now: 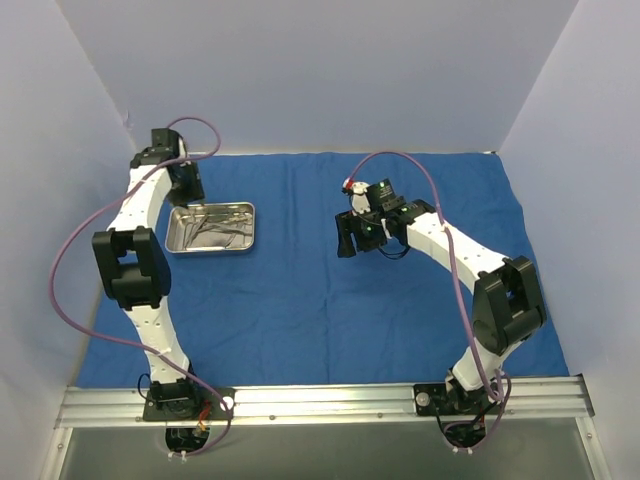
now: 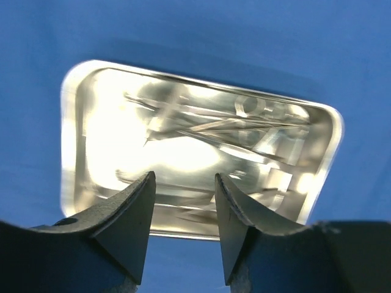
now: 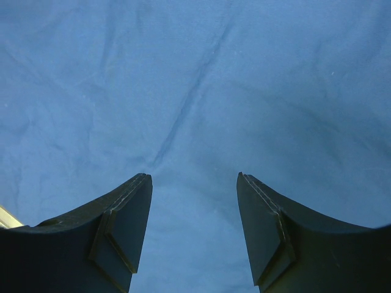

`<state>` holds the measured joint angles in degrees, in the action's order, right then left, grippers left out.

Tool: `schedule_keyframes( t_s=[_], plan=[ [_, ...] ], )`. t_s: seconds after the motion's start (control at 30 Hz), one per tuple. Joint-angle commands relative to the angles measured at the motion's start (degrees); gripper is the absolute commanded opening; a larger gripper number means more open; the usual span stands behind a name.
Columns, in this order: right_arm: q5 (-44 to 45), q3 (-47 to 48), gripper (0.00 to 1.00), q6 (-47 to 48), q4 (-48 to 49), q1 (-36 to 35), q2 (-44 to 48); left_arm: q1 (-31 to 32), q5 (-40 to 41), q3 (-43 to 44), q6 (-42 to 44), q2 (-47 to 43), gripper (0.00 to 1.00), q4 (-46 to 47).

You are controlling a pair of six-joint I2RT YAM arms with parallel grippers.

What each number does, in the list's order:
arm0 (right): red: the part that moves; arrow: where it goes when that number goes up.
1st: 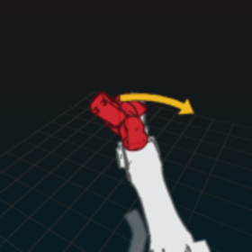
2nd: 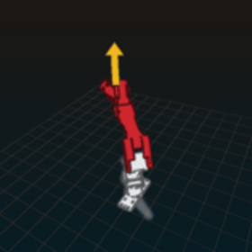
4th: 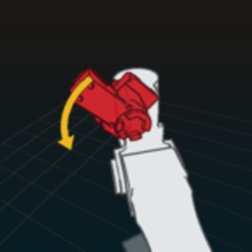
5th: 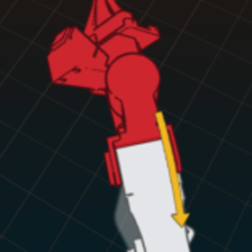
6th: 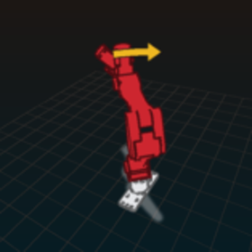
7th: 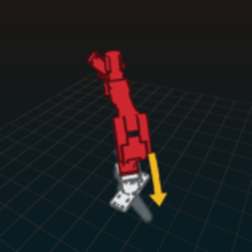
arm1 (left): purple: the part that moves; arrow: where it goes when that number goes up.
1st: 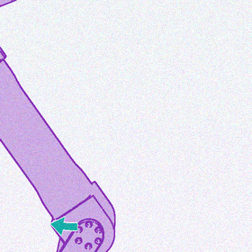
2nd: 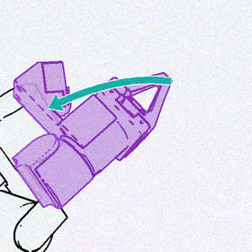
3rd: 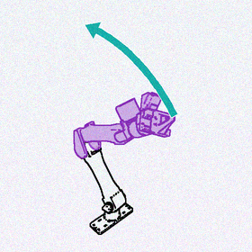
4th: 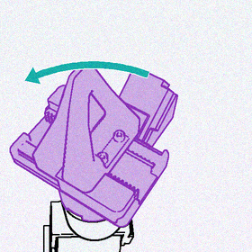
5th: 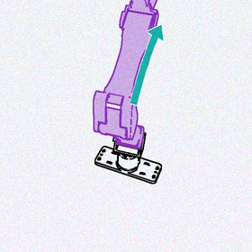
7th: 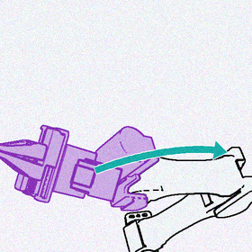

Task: Open and lay out the surgical kit
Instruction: Pick up the medical item from the container.

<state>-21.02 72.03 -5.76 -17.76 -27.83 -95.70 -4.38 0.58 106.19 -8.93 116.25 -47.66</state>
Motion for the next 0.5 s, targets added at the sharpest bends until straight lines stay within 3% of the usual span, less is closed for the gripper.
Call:
schedule_keyframes(
  t_s=[0.0,0.1,0.23,0.47],
  plan=[
    [1.0,-0.9,0.58,-1.4,0.5,-0.5,3.9,3.4,1.4,3.8,-16.4,2.0,0.52,-7.0],
    [1.2,-1.7,0.58,-1.8,1.0,-0.5,4.8,7.5,3.2,0.6,-29.1,0.6,0.5,-4.8],
    [1.5,-3.2,0.58,-2.2,1.0,-0.6,6.0,8.8,3.8,0.8,-38.8,2.1,0.51,-4.6],
    [2.8,-8.1,0.58,-3.2,1.0,-0.7,11.0,9.0,3.8,0.2,-48.6,5.7,0.51,-4.0]
  ],
)
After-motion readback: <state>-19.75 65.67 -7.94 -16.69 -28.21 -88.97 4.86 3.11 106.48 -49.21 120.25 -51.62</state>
